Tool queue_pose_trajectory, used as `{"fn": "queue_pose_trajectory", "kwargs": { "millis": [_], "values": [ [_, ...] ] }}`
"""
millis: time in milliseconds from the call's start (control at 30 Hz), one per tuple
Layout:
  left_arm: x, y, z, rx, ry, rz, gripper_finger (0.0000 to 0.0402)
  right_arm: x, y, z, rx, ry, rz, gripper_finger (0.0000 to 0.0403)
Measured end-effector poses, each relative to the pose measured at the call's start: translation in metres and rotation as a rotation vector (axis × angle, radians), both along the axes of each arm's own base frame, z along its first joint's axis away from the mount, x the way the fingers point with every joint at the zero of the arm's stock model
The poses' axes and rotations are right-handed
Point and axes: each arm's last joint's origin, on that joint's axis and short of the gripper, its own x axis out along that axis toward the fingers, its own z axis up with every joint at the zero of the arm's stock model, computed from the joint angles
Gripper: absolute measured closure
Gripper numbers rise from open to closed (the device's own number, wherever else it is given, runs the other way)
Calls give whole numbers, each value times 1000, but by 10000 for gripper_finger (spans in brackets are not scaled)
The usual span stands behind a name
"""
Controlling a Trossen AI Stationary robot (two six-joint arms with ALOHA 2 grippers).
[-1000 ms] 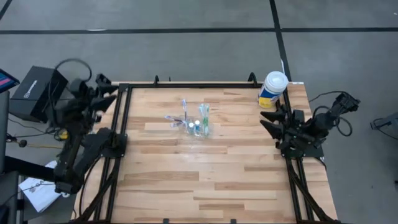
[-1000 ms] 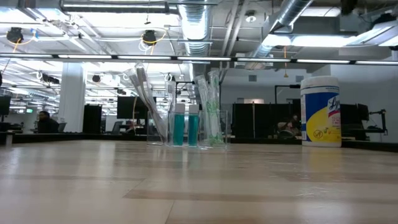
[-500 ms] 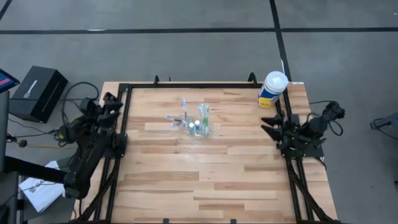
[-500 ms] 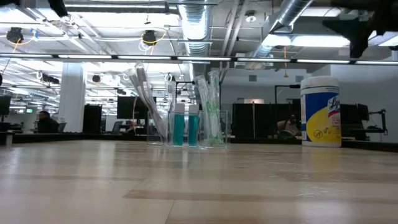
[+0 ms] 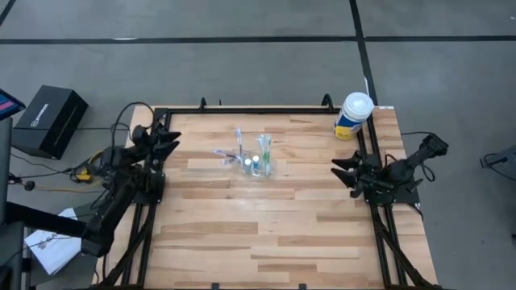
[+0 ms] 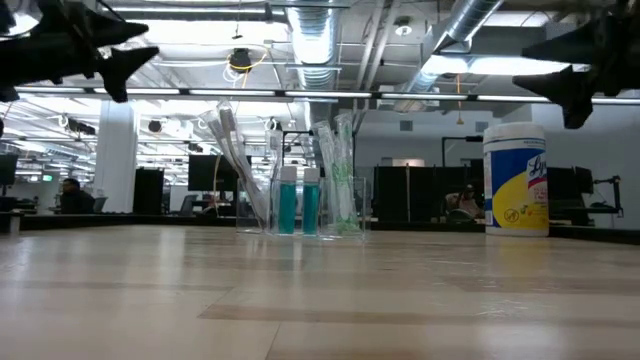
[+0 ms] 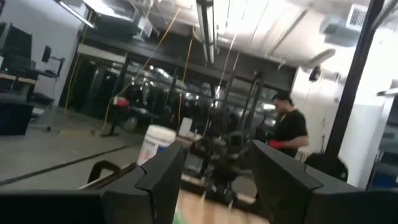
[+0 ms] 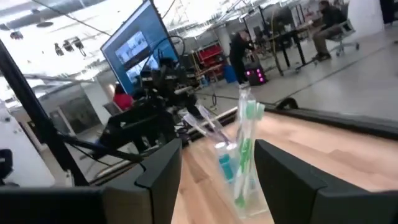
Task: Pick & Place toothbrushing station
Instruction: Return to Home Position
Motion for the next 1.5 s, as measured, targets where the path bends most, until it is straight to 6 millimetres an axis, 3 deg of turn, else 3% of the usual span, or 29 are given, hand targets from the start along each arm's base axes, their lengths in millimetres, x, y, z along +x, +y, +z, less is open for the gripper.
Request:
{"fn": "queue_pose_trajectory", "kwargs": {
  "millis": [133, 400, 667, 1033, 1500],
  "values": [
    [5, 5, -7, 18, 63, 12, 219, 1, -1, -10, -87, 105, -32, 212],
    [11, 20, -20, -17, 162, 71, 219, 1, -6, -18, -96, 194, -274, 213],
    [16, 33, -30, -72, 205, 230, 219, 8, -2, -28, -89, 252, -282, 216],
    [21, 35, -34, -254, 185, 154, 219, 9, -1, -29, -104, 270, -270, 216],
    [22, 31, -31, -227, 169, 136, 219, 9, -1, -30, -104, 271, -271, 216]
  ]
}}
